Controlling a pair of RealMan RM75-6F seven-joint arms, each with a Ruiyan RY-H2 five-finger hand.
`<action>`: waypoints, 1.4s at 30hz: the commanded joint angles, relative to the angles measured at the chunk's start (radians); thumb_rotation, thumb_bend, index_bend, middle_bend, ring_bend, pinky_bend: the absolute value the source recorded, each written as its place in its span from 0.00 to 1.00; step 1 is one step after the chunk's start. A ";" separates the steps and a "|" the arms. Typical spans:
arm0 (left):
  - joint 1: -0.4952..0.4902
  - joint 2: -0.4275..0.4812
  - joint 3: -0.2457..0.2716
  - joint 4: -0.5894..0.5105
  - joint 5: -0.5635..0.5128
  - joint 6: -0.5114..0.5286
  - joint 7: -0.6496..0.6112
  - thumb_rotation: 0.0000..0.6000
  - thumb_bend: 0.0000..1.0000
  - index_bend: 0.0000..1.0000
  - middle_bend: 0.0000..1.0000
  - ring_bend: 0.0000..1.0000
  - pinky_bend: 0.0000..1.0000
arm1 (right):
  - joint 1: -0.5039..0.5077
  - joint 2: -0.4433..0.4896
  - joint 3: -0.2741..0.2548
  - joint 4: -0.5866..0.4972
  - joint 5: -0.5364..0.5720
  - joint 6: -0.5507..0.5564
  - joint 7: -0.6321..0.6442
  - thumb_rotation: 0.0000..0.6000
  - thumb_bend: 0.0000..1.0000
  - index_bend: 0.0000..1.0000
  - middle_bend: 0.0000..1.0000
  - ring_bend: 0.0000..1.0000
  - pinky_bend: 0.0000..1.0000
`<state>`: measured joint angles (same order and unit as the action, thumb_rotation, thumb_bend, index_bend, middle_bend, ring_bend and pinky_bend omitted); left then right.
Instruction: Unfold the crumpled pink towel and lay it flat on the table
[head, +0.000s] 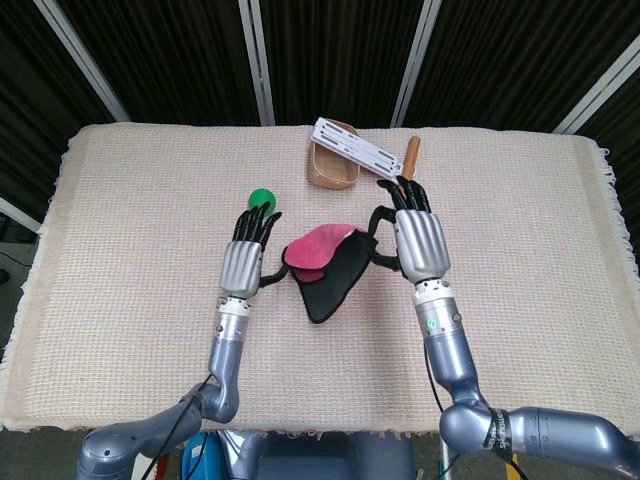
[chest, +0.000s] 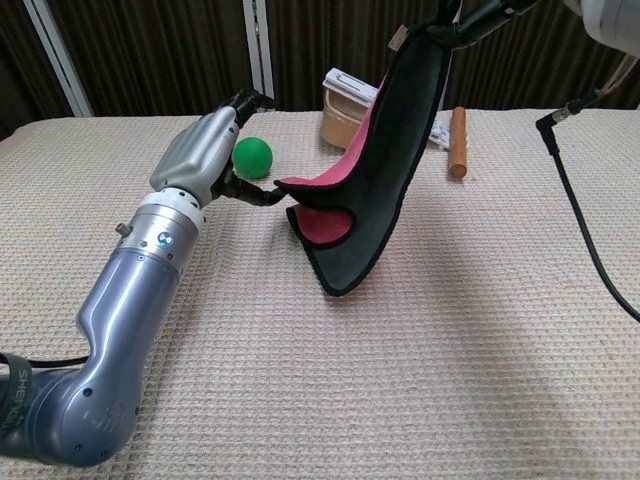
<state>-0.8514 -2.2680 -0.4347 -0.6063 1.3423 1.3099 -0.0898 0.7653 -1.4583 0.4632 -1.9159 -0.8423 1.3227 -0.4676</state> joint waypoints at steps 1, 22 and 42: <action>-0.011 0.000 -0.005 0.016 -0.006 -0.005 -0.010 1.00 0.30 0.21 0.04 0.00 0.03 | 0.000 0.001 -0.002 0.000 0.000 0.001 0.001 1.00 0.51 0.63 0.17 0.00 0.00; -0.052 -0.001 0.011 0.043 -0.068 -0.054 -0.013 1.00 0.43 0.63 0.14 0.00 0.03 | -0.007 0.020 -0.017 0.015 0.008 -0.005 0.029 1.00 0.51 0.63 0.18 0.00 0.00; -0.166 0.232 -0.118 -0.149 -0.069 -0.008 0.048 1.00 0.44 0.65 0.14 0.00 0.03 | -0.018 0.103 0.007 0.055 0.030 -0.059 0.078 1.00 0.51 0.63 0.18 0.00 0.00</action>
<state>-0.9958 -2.0805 -0.5229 -0.7035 1.2798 1.3028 -0.0716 0.7473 -1.3605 0.4665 -1.8664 -0.8141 1.2680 -0.3941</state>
